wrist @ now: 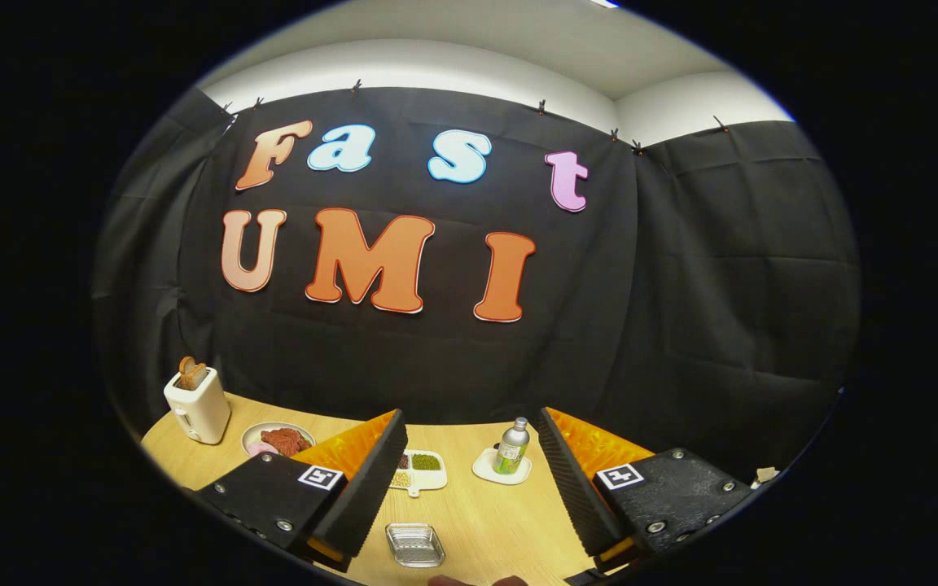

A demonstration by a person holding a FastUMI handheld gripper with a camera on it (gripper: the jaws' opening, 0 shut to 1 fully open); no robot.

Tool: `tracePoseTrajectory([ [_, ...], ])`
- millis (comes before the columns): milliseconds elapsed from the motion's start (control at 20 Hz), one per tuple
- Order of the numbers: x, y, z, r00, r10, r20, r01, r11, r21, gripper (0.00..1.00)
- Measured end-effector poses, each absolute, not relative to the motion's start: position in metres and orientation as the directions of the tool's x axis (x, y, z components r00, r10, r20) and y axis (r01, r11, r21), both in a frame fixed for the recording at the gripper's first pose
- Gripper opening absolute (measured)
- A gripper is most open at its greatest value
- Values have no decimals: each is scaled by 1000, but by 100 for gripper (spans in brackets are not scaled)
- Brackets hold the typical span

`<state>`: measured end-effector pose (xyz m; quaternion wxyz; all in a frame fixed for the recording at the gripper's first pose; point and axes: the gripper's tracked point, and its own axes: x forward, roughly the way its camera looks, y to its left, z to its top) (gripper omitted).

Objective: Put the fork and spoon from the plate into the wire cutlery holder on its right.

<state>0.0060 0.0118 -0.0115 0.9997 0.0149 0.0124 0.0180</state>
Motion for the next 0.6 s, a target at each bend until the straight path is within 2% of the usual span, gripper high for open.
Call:
tracePoseTrajectory([
  [600,13,56,-4,992,127,5,-127,991,43,97],
])
